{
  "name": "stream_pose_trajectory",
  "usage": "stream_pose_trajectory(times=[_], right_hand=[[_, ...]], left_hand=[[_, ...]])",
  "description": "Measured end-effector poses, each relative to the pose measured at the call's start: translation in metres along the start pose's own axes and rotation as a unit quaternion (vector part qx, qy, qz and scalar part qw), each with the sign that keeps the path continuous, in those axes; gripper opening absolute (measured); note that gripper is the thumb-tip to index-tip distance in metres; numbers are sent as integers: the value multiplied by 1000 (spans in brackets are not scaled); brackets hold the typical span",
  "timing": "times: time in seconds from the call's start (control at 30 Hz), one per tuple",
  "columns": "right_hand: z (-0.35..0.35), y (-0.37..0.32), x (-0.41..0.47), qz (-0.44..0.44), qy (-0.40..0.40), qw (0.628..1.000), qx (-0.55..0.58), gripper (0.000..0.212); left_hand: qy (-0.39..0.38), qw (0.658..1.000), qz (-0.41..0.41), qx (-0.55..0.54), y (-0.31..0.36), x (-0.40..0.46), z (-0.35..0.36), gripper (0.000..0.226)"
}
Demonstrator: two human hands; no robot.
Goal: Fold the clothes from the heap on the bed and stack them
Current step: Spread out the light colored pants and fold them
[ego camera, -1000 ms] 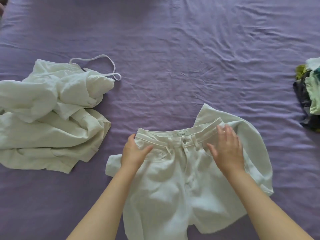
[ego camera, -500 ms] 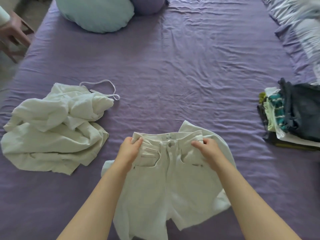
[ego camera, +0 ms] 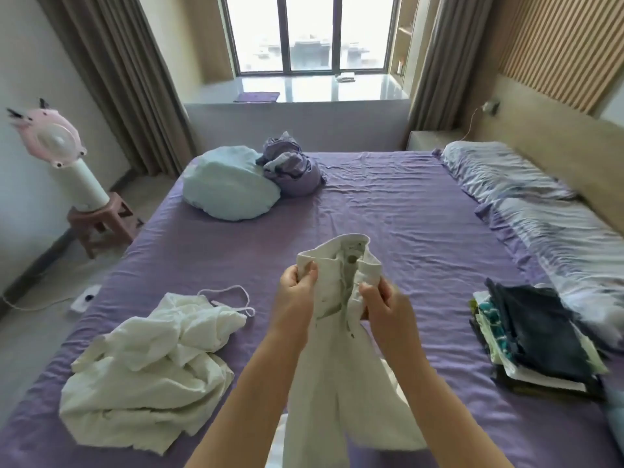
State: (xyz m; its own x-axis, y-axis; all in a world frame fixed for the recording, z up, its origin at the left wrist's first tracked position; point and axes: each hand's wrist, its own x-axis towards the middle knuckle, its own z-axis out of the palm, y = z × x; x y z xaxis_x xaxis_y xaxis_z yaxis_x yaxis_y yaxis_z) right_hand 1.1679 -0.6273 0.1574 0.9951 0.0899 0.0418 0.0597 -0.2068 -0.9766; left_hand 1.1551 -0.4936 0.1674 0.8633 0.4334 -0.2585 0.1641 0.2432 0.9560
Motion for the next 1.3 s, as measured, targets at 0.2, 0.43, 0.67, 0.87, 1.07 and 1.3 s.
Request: stream_pose_trajectory(times=[0.2, 0.43, 0.67, 0.87, 1.07, 1.3], right_hand=[[-6, -59, 7, -110, 51, 992, -46, 30], [5, -107, 3, -255, 43, 961, -97, 14], [-7, -121, 7, -275, -108, 955, -40, 43], [-40, -111, 32, -326, 152, 930, -76, 50], [-70, -133, 56, -234, -17, 965, 117, 82], [-70, -195, 69, -234, 42, 962, 134, 50]], left_hand=[[-1, 997, 84, 2, 60, -16, 23, 25], [-48, 982, 183, -4, 100, -29, 40, 18], [-135, 963, 230, 46, 129, -30, 24, 38], [-59, 949, 306, 56, 149, -22, 23, 27], [-106, 921, 371, 60, 204, -21, 22, 20], [-58, 883, 452, 116, 268, -18, 27, 26]])
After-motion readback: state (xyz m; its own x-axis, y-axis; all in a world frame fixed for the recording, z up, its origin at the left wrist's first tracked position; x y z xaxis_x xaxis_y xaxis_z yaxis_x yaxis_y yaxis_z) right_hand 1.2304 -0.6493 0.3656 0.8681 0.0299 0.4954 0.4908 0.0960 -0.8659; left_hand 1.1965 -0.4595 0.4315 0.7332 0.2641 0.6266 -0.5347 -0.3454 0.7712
